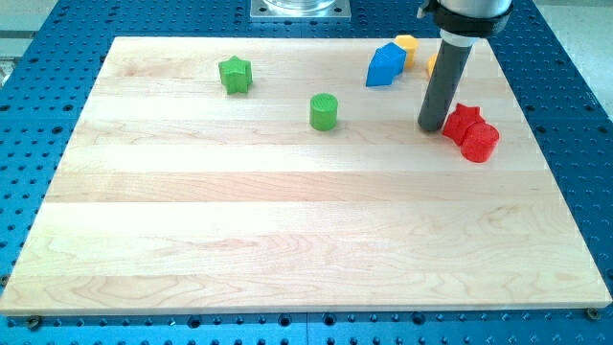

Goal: Move the green circle to the bottom center of the board

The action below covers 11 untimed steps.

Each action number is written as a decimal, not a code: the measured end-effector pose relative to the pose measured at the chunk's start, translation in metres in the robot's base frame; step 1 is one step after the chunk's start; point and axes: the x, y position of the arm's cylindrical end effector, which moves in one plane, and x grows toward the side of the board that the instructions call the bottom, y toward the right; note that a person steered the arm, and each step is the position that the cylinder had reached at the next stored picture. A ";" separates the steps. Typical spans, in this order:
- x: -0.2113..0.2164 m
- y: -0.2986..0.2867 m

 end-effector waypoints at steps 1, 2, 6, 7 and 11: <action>-0.001 -0.006; -0.001 -0.013; -0.001 -0.058; -0.001 -0.064; 0.007 -0.106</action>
